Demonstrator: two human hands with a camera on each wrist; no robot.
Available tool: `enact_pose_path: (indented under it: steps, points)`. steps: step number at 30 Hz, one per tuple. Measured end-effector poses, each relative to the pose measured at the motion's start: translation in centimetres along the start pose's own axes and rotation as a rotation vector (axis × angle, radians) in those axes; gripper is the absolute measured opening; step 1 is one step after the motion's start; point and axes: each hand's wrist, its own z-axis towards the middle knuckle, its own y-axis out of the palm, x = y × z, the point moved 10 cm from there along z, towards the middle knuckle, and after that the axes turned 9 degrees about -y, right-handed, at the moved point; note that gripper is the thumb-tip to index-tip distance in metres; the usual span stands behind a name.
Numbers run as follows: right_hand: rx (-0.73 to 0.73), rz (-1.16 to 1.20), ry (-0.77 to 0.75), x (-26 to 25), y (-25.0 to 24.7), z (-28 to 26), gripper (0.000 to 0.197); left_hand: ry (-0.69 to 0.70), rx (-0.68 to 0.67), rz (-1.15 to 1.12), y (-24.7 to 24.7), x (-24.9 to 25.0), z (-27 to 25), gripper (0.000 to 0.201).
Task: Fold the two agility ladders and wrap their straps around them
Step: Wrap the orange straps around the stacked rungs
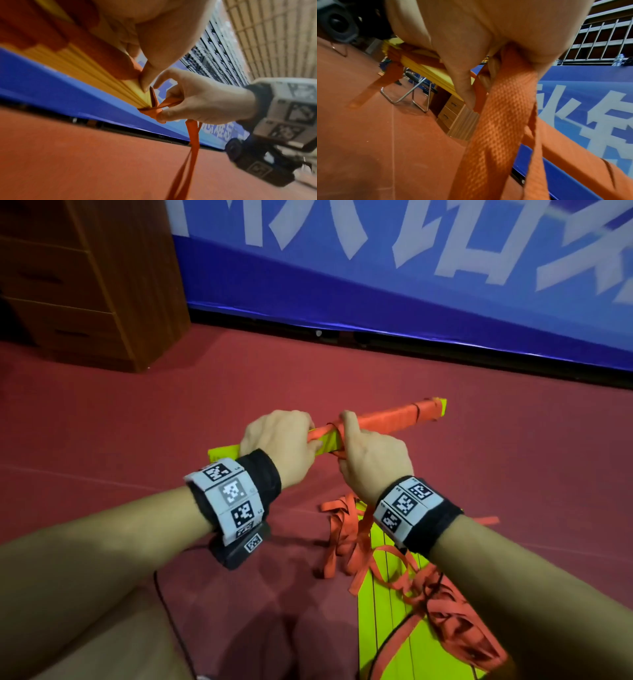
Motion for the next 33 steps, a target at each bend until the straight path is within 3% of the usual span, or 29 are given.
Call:
enact_pose_path:
  steps: [2, 5, 8, 10, 14, 17, 21, 24, 27, 30, 33]
  points:
    - [-0.011, -0.017, -0.011, -0.1, 0.2, 0.2, 0.067, 0.102, 0.043, 0.134, -0.8, 1.4, -0.5, 0.023]
    - [-0.04, -0.032, -0.034, -0.2, 0.4, 0.4, 0.035, 0.264, 0.071, 0.353, -1.6, 4.0, -1.2, 0.013]
    - [-0.06, -0.01, -0.041, -0.4, 0.5, 0.2, 0.037, 0.481, 0.183, 0.482, -2.7, 6.4, -2.4, 0.014]
    - [-0.044, 0.093, -0.024, 0.1, 0.5, -0.1, 0.041, 0.638, 0.339, 0.43, -3.8, 7.7, -3.8, 0.02]
    - [0.01, 0.244, 0.033, 2.3, -0.2, -0.1, 0.041, 0.855, 0.54, -0.081, -7.1, 8.6, -7.7, 0.034]
    - [0.171, 0.587, 0.074, 4.1, -1.4, -0.2, 0.041, 0.738, 0.553, -0.367, -8.8, 7.0, -7.3, 0.041]
    - [0.239, 0.936, 0.015, 5.2, -1.3, 0.0, 0.027, 0.43, 0.221, -0.414, -4.4, 3.8, -2.8, 0.049]
    - [0.282, 1.029, -0.008, 4.9, -2.1, -0.2, 0.024, 0.402, 0.071, -0.315, -1.3, 3.0, -2.0, 0.064]
    - [0.38, 1.077, 0.013, 4.7, -3.4, -0.4, 0.019, 0.361, 0.008, -0.384, -0.7, 2.7, -1.7, 0.074]
    - [0.392, 1.197, 0.054, 4.2, -3.8, -0.4, 0.016, 0.291, -0.015, -0.437, -0.4, 2.5, -1.5, 0.072]
    - [0.343, 1.307, 0.064, 3.4, -3.4, -0.6, 0.028, 0.234, -0.063, -0.427, 0.7, 1.6, -1.3, 0.057]
